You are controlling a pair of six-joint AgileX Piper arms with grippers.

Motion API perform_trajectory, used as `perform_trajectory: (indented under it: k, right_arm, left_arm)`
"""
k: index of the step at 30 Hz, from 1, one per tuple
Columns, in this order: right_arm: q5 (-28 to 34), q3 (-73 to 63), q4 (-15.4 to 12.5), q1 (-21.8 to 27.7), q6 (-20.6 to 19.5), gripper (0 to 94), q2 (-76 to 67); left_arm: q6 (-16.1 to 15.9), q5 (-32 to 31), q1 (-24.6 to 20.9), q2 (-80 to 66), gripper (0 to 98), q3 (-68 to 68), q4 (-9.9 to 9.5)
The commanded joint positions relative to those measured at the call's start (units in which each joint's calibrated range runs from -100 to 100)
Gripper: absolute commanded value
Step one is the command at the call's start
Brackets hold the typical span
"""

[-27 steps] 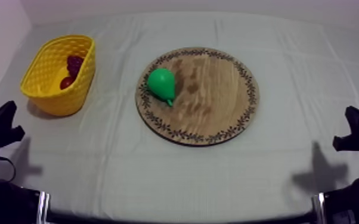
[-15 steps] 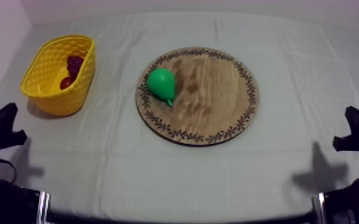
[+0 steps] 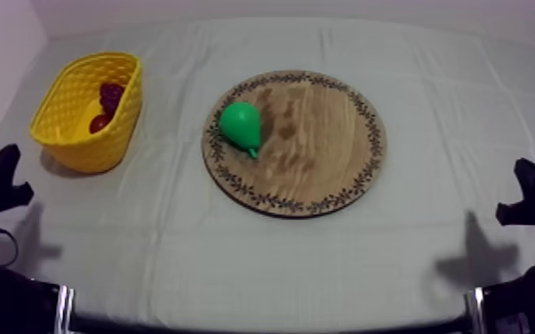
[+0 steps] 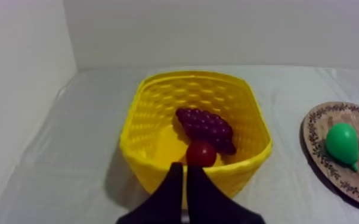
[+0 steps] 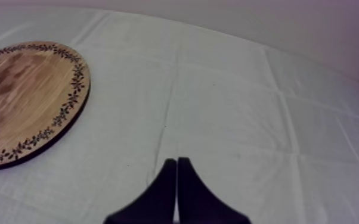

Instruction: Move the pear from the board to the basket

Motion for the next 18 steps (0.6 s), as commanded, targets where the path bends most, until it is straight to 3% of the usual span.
perform_trajectory:
  k: [1, 18]
  right_arm:
    - [0.01, 0.05, 0.02, 0.01, -0.01, 0.5, -0.05]
    - [0.01, 0.05, 0.02, 0.01, -0.02, 0.5, -0.05]
  left_arm:
    - [0.8, 0.22, 0.07, 3.31, 0.0, -3.39, -0.3]
    - [4.03, 16.2, 3.73, 28.42, 0.0, -41.26, -0.65]
